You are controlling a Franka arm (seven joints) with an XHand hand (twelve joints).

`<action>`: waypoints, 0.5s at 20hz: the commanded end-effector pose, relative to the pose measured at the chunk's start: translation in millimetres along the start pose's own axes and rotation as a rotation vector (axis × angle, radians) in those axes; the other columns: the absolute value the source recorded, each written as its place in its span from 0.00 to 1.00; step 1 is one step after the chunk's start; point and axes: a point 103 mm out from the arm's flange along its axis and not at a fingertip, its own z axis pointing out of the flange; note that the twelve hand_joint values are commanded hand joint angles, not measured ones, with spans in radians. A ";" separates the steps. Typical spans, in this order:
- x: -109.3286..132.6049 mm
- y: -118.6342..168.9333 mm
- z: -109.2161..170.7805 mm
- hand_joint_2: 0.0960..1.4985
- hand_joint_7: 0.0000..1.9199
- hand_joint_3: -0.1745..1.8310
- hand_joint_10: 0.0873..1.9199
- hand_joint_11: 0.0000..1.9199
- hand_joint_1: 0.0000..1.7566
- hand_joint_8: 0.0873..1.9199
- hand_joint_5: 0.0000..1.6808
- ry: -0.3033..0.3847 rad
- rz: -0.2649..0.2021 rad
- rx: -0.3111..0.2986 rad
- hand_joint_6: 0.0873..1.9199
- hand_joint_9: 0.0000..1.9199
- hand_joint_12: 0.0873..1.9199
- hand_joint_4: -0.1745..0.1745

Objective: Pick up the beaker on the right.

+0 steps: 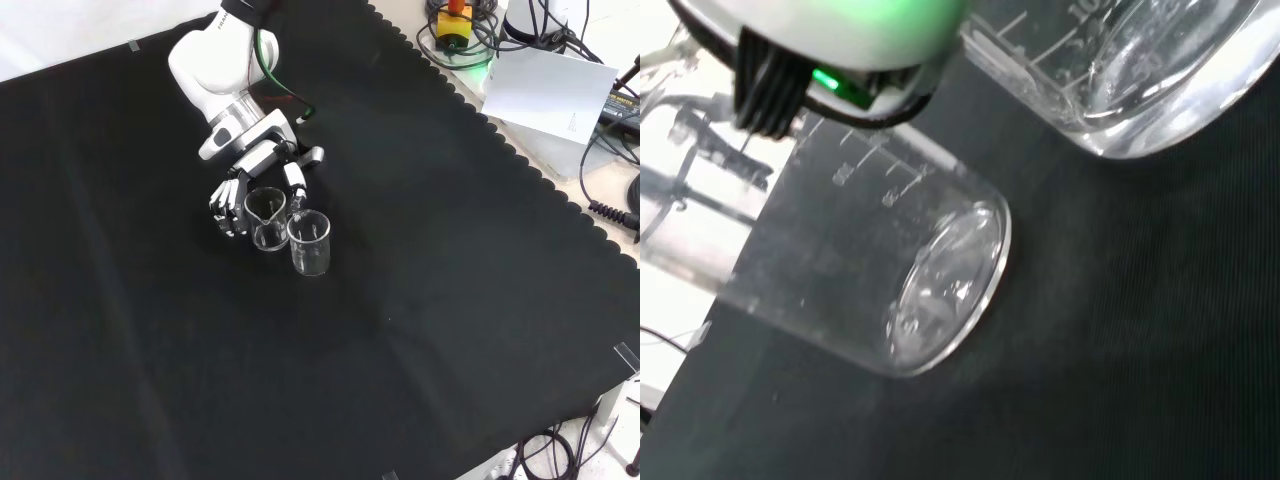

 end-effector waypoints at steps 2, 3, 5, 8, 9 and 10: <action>1.9 -2.7 -13.2 0.48 0.62 0.31 0.18 0.44 0.62 0.22 0.71 -0.037 0.062 -0.083 0.31 0.60 0.52 0.94; 2.6 -3.3 -17.8 0.49 0.66 0.30 0.14 0.48 0.63 0.18 0.73 -0.044 0.063 -0.092 0.29 0.65 0.50 0.98; 4.8 -4.3 -28.9 0.50 0.72 0.29 0.08 0.52 0.63 0.12 0.75 -0.066 0.064 -0.106 0.27 0.71 0.48 1.00; 7.6 -7.3 -46.7 0.49 0.77 0.29 0.04 0.55 0.64 0.08 0.77 -0.097 0.065 -0.113 0.25 0.76 0.46 1.00; 8.1 -9.1 -52.8 0.48 0.79 0.30 0.04 0.56 0.64 0.07 0.77 -0.109 0.065 -0.114 0.25 0.77 0.45 1.00; 8.8 -11.1 -57.8 0.48 0.80 0.30 0.04 0.56 0.64 0.07 0.78 -0.120 0.066 -0.114 0.24 0.78 0.45 1.00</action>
